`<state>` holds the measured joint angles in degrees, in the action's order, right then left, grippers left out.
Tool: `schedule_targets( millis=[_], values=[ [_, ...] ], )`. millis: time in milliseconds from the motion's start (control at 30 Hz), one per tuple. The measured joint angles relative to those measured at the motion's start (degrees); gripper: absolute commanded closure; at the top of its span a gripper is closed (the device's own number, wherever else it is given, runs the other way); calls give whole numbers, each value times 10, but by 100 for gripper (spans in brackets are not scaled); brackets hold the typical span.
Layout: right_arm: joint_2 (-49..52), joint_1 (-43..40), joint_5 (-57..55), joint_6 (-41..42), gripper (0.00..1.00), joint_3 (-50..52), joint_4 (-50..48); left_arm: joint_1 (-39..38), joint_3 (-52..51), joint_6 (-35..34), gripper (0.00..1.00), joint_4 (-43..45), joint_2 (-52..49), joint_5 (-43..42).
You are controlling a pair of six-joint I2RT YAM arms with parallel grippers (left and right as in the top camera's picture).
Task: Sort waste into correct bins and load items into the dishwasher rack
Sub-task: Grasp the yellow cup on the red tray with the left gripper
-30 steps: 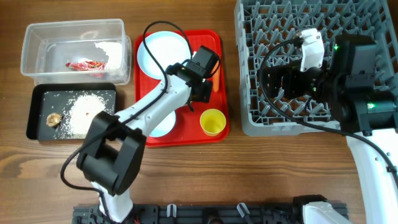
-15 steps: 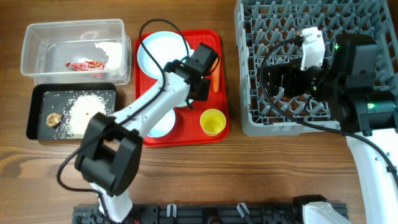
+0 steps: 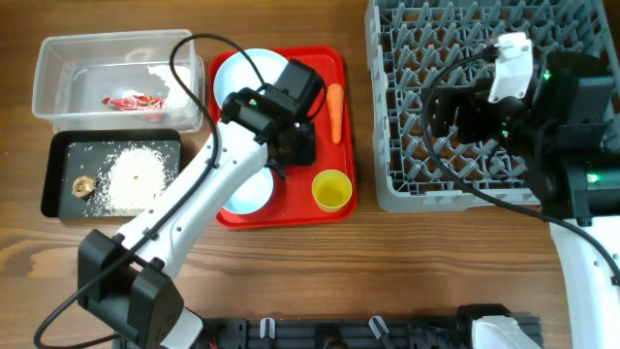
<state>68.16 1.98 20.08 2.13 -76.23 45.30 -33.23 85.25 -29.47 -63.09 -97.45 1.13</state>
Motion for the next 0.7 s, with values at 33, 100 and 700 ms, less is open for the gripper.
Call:
schedule_targets(
  millis=[33, 100, 700],
  values=[
    [0, -2, -2, 2, 0, 0, 4, -8, 0, -7, 55, 0, 0, -2],
    [0, -2, -5, 4, 0, 0, 9, -22, 0, -17, 54, 0, 0, -2],
    [0, -2, -9, 7, 0, 0, 27, -58, -1, -69, 73, -2, -108, -2]
  ],
)
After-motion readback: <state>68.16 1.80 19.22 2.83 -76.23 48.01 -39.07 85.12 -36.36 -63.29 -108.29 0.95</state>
